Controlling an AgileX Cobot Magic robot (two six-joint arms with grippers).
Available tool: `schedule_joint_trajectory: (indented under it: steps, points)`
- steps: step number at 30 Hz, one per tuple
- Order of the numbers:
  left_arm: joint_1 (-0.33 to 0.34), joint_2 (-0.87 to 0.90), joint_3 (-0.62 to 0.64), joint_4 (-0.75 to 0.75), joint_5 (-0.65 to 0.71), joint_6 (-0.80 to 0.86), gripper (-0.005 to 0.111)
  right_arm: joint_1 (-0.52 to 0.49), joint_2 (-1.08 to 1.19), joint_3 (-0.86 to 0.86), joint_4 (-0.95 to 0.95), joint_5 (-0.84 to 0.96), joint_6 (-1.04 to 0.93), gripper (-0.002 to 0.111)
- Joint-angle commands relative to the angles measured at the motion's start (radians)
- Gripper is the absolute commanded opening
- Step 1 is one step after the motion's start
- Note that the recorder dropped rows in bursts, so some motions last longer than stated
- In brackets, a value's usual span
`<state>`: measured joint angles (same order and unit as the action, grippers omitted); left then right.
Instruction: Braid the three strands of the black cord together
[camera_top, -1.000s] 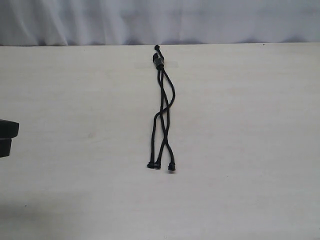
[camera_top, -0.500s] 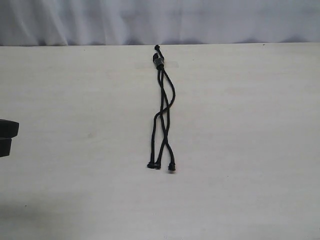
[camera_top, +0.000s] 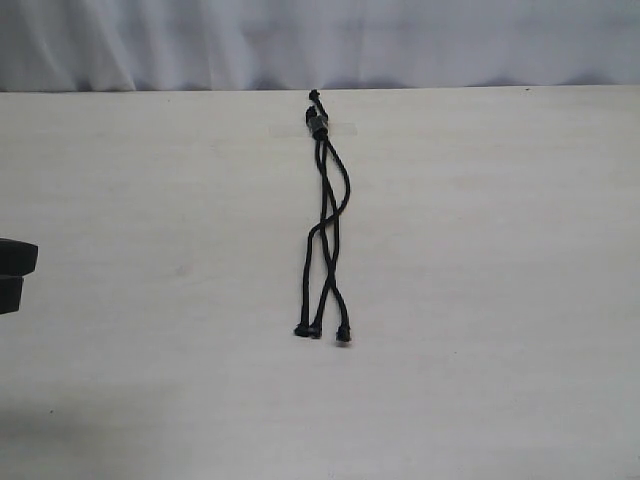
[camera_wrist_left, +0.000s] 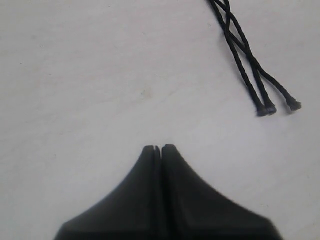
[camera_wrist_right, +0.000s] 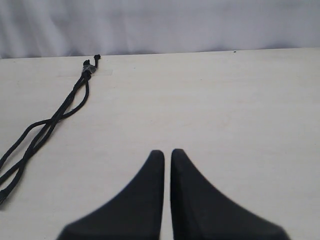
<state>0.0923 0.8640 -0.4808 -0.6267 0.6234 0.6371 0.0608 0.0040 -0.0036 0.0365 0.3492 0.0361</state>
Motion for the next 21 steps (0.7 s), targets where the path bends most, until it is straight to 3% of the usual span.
schedule_joint_trajectory:
  steps: [1,12,17,21]
  points:
    - [0.005,-0.006,0.001,-0.01,-0.01,0.005,0.0,-0.005,-0.004,0.004,-0.008,-0.004,0.001,0.004]
    - [0.005,-0.006,0.001,-0.003,-0.013,0.005,0.0,-0.005,-0.004,0.004,-0.001,-0.004,0.001,0.004]
    - [0.005,-0.048,0.001,0.157,-0.044,0.005,0.0,-0.005,-0.004,0.004,0.005,-0.004,0.001,0.004]
    - [0.005,-0.18,0.001,0.182,-0.044,0.013,0.0,-0.005,-0.004,0.004,0.005,-0.004,0.001,0.004]
